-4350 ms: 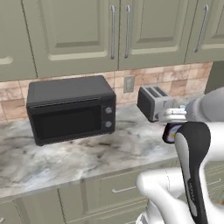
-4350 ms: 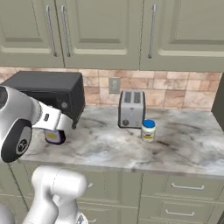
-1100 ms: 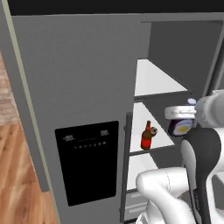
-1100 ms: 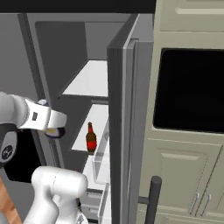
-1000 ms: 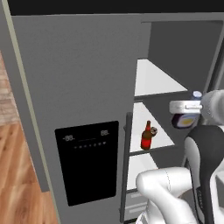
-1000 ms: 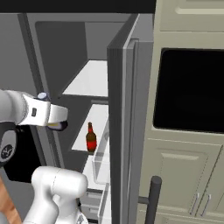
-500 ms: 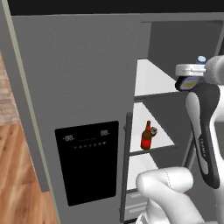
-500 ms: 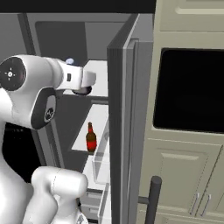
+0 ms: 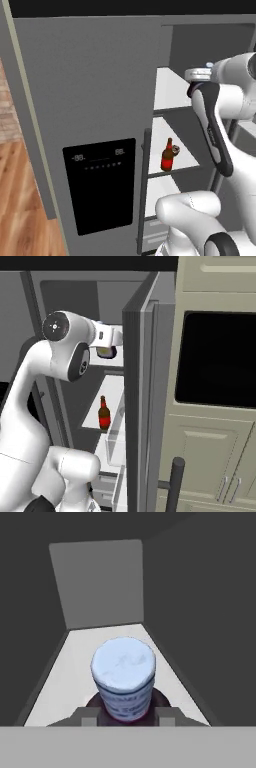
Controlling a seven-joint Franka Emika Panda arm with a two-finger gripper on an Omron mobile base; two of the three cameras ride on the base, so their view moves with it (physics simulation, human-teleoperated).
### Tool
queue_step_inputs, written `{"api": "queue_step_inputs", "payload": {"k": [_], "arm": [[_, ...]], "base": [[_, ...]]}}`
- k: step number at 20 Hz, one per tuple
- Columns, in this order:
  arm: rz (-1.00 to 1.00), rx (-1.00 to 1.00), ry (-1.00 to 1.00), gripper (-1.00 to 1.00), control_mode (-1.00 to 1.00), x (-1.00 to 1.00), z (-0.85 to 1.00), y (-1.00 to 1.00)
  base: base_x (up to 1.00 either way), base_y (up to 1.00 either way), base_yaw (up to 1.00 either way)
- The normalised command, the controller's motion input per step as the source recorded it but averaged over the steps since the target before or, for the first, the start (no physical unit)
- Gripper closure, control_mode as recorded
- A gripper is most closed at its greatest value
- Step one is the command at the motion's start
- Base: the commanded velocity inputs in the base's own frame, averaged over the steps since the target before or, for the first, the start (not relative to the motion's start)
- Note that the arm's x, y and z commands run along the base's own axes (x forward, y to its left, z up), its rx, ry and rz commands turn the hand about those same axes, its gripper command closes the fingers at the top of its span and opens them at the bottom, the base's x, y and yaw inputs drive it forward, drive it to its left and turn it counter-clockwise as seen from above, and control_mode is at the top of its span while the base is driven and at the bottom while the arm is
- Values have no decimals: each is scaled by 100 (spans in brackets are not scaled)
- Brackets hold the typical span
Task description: Place the mayonnaise and condiment bottle from the counter to the top shelf of the fridge. If the existing items in the fridge are on the top shelf, move them to other shelves.
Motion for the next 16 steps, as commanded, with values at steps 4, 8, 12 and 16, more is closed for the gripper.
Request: {"api": "queue_step_inputs", "payload": {"k": [4,8,12,16], "arm": [[0,0,7,100,-100,99,-58,0],[0,0,2,100,-100,95,-21,-13],[0,0,2,100,-100,91,-17,-25],[0,0,11,100,-100,80,-28,-25]], "base": [[0,0,0],[0,0,0],[0,0,0],[0,0,0]]}}
